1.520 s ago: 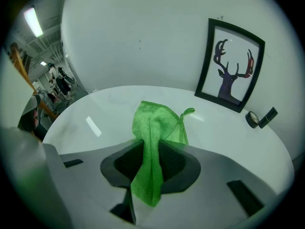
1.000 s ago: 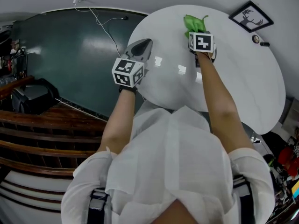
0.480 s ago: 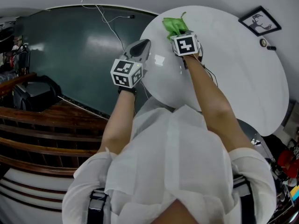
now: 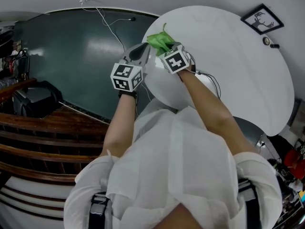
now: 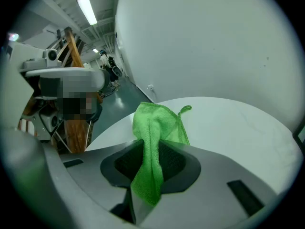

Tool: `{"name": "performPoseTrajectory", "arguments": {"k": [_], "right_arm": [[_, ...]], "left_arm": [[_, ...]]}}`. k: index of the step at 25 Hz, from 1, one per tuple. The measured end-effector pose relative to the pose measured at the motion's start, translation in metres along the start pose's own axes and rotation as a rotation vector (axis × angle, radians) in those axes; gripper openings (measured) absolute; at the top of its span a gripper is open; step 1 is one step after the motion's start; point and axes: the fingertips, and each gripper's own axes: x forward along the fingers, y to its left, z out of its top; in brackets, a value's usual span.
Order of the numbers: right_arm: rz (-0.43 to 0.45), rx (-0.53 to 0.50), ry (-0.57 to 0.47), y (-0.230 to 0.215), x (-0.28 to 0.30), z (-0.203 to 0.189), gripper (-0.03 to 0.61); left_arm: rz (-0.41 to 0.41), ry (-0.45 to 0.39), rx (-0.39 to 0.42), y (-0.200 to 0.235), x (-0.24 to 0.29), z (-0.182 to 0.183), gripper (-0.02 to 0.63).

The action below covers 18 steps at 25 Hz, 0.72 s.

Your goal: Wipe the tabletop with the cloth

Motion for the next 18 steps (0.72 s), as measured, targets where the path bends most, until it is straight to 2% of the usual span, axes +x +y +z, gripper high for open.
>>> {"name": "performPoseTrajectory", "arguments": {"k": [4, 8, 13, 18], "right_arm": [[0.072, -0.026, 0.018, 0.021, -0.005, -0.013, 0.091], [0.09, -0.027, 0.024, 0.027, -0.014, -0.026, 0.089], [0.057, -0.02, 0.042, 0.013, -0.033, -0.051, 0.089], [-0.02, 0.047, 0.049, -0.021, -0.057, -0.078, 0.089]], "left_arm": [[-0.013, 0.0, 0.009, -0.006, 0.004, 0.003, 0.02], [-0.031, -0.001, 0.02, -0.013, 0.009, 0.007, 0.02], [-0.051, -0.009, 0.038, -0.028, 0.016, 0.014, 0.02], [-0.07, -0.028, 0.062, -0.037, 0.023, 0.029, 0.02]]}}
